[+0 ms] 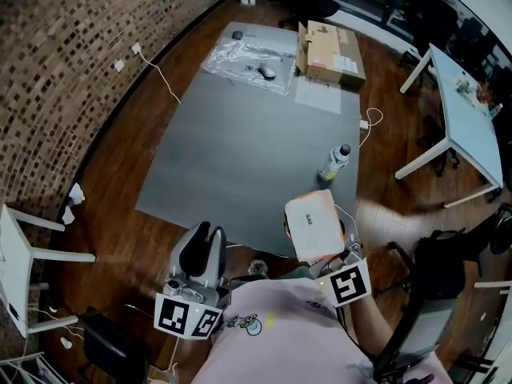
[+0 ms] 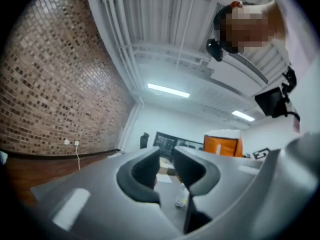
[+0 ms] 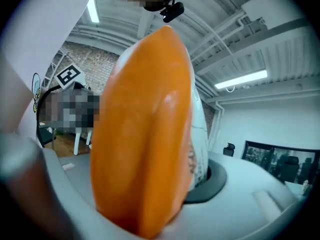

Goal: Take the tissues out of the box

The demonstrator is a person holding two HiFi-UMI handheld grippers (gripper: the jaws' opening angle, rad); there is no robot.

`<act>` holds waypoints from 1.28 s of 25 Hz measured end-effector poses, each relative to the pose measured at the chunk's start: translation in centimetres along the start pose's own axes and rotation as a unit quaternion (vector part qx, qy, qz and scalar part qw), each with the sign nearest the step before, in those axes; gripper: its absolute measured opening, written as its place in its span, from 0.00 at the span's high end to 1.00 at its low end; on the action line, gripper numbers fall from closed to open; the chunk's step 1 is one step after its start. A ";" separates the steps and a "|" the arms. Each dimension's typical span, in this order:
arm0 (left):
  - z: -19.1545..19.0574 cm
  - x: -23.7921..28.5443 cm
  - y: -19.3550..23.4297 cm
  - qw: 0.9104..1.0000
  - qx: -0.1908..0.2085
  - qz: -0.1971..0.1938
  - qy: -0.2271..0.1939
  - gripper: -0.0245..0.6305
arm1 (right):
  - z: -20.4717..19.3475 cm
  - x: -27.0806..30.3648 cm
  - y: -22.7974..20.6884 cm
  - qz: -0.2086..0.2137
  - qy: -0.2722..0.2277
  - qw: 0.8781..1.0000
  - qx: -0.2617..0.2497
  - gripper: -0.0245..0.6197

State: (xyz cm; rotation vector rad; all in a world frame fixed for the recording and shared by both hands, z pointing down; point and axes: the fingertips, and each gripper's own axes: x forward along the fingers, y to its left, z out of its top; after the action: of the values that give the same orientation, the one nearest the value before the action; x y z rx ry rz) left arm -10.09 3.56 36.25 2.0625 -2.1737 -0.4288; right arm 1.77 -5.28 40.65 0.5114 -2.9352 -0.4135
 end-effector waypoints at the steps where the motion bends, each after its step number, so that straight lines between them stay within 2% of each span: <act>1: 0.4 -0.6 0.6 1.000 0.000 0.013 -0.005 0.82 | 0.4 0.5 0.3 0.007 -0.005 1.000 0.009 0.52; 6: 1.2 -2.1 1.8 0.998 0.000 0.055 -0.026 0.83 | 2.5 1.9 1.1 0.024 -0.045 0.998 0.026 0.52; 11: 2.0 -2.9 2.2 0.997 0.000 0.065 -0.038 0.84 | 4.3 2.7 2.7 0.041 -0.068 0.997 0.013 0.52; 13: 2.1 -3.3 2.3 0.997 0.002 0.068 -0.039 0.84 | 4.4 2.9 3.2 0.045 -0.072 0.996 0.026 0.52; 17: 0.9 -2.9 0.5 0.998 0.002 0.051 -0.031 0.83 | 2.1 1.5 2.7 0.045 -0.033 0.998 0.030 0.52; 24: 1.0 -2.0 -1.5 0.999 0.013 0.029 -0.029 0.83 | 2.3 0.1 1.5 0.029 -0.046 0.998 0.024 0.52; 32: 1.0 -1.6 -2.6 0.999 0.019 0.024 -0.031 0.83 | 2.3 -0.6 0.7 0.025 -0.049 0.998 0.022 0.52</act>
State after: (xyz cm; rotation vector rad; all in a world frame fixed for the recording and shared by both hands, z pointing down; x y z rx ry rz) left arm -7.77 5.14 34.70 2.0380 -2.2788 -0.4565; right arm 1.73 -3.82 38.62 0.4352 -3.0506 -0.3802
